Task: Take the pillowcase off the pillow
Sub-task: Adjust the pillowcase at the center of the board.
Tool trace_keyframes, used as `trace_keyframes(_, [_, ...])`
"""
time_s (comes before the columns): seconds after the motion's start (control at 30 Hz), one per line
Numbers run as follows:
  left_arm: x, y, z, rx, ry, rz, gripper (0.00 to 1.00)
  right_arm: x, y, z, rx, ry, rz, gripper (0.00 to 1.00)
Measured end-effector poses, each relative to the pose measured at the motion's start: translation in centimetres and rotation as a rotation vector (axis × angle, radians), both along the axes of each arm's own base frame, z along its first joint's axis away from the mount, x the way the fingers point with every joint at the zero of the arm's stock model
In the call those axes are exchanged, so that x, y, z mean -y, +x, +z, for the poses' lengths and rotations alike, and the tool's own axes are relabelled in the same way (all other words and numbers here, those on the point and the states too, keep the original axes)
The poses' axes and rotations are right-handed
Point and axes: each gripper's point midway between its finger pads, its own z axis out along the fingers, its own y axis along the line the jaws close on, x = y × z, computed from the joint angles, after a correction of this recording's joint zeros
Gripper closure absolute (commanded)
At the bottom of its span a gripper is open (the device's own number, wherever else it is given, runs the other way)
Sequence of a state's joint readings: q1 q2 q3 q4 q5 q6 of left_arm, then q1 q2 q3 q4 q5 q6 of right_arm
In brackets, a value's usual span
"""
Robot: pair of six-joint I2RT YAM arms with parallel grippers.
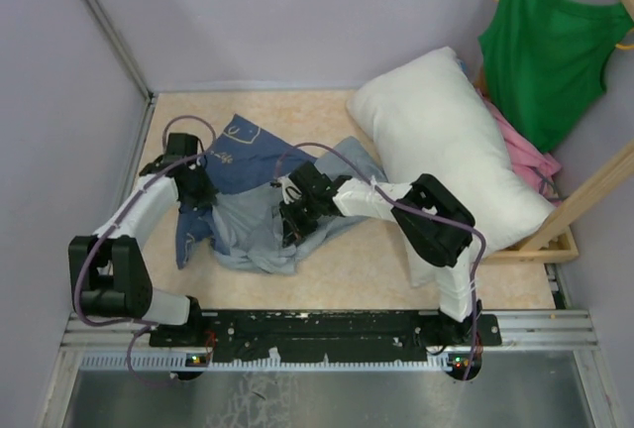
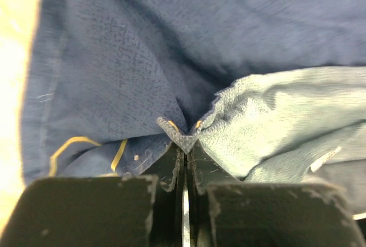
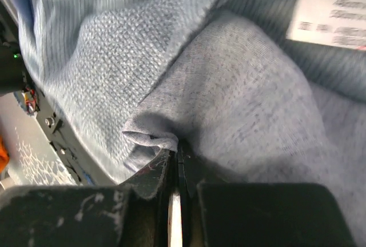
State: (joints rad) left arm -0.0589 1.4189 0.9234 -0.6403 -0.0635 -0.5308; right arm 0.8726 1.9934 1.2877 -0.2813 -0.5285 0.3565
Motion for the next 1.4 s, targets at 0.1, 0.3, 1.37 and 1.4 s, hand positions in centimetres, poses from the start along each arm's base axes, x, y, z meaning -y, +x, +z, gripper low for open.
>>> trace_keyframes(0.1, [-0.2,3.1,3.6,0.106,0.020,-0.012,1.00,-0.1,0.0,0.5,0.011,0.017,0.010,0.86])
trace_keyframes(0.3, [0.2,5.6,8.2,0.225,0.018,-0.070,0.94,-1.7,0.6,1.4,0.002,0.055,0.014,0.57])
trace_keyframes(1.37, [5.3,-2.8,2.5,0.008,-0.263,-0.269,0.03,1.3,0.9,-0.8,-0.122,0.095,-0.135,1.00])
trace_keyframes(1.4, [5.4,-2.7,2.6,0.013,-0.267,-0.266,0.03,1.9,0.7,-0.5,-0.121,0.096,-0.141,1.00])
